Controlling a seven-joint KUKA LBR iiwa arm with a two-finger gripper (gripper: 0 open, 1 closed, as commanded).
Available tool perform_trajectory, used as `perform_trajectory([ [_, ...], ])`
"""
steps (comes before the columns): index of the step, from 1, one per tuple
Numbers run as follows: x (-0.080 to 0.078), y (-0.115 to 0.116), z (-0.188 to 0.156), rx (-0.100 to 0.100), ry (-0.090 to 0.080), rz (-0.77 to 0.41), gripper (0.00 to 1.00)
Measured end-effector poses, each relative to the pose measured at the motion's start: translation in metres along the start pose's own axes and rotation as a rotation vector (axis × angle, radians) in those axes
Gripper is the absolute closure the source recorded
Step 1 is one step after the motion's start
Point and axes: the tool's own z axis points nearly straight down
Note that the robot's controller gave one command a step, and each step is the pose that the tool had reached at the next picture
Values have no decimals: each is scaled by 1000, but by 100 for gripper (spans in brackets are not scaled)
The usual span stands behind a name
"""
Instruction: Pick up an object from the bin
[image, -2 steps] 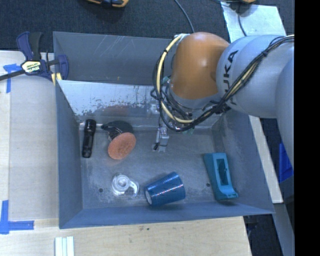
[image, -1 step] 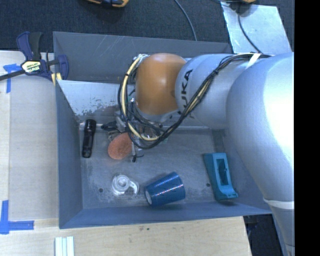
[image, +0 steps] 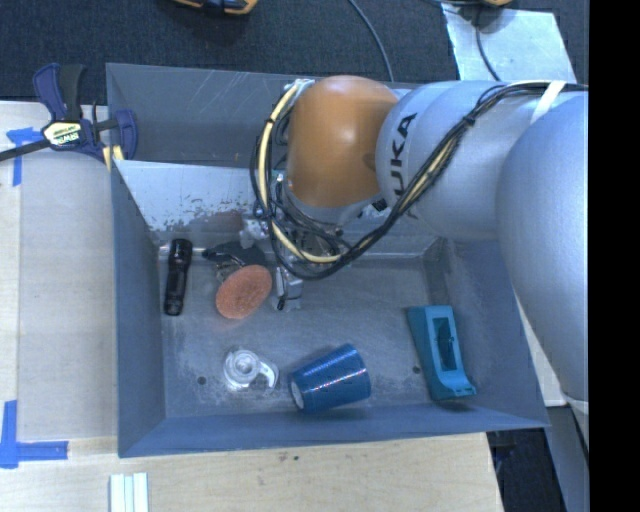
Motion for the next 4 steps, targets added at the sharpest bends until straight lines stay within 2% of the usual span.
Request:
perform_trajectory([
  [1, 3, 2, 33, -2, 4, -143, 0],
  [2, -5, -5, 58, 0, -8, -280, 0],
  [3, -8, -3, 55, 2, -18, -420, 100],
  [4, -8, -3, 55, 2, -18, -418, 100],
])
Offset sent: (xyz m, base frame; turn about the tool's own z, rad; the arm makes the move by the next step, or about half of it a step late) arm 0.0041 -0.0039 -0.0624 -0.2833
